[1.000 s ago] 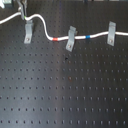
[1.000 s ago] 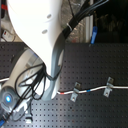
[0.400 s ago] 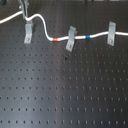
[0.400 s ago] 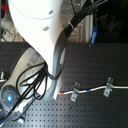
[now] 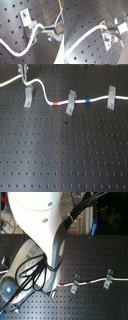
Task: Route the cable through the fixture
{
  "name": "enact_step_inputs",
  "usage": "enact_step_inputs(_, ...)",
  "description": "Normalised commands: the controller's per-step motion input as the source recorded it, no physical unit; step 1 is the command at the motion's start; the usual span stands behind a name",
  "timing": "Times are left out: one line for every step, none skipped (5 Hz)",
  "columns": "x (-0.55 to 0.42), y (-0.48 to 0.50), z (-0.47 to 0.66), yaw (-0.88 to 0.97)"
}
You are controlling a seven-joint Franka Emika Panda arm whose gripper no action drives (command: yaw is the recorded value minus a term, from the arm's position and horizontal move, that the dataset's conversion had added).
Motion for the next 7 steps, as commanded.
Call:
enact_step_inputs(-0.175,-0.151,0.17,0.51)
enact_step_inputs(-0.121,-0.167,0.17,0.56)
enact_step_inputs(-0.061,-0.028,0.01,0.26)
enact_step_inputs(0.158,0.01,-0.04,0.05)
enact_step_inputs(0.107,0.005,0.0,0.09)
enact_step_inputs(0.003,-0.088,0.05,0.27)
enact_step_inputs(0.004,-0.152,0.02,0.51)
